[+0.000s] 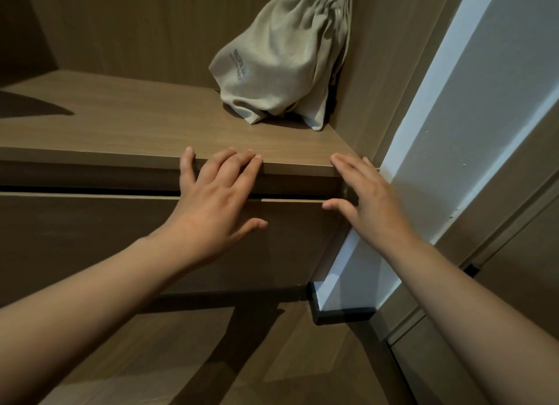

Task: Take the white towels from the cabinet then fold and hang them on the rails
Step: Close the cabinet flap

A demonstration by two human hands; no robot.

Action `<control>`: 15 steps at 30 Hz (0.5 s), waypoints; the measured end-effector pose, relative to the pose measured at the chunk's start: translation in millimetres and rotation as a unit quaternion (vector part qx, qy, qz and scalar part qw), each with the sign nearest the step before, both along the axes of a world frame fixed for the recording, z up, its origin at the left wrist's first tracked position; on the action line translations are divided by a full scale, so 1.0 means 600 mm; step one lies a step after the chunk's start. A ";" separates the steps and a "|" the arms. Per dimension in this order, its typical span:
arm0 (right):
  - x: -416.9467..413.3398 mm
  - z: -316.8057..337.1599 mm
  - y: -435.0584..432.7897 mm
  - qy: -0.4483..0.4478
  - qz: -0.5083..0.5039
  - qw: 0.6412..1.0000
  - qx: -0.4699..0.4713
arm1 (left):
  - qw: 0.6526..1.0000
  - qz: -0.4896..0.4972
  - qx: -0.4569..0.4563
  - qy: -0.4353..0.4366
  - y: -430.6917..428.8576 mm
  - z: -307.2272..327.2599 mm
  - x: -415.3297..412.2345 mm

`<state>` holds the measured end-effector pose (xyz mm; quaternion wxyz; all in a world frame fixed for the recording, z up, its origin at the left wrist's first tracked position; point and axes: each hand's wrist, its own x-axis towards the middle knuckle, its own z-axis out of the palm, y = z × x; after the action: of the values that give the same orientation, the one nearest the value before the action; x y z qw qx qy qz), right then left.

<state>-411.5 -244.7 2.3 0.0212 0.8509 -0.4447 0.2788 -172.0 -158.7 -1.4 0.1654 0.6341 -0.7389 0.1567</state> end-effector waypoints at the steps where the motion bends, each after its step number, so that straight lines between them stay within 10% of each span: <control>1: 0.001 -0.003 -0.003 -0.005 -0.006 1.000 -0.011 | 1.000 -0.003 -0.006 -0.002 0.000 0.000 0.001; 15: 0.027 -0.029 -0.026 -0.057 -0.030 0.987 -0.144 | 0.993 0.007 -0.116 0.019 -0.041 -0.012 0.017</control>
<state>-395.4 -260.0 -14.9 0.1268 0.8082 -0.4253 0.3871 -161.6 -183.4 -8.5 0.2504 0.6187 -0.7081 0.2305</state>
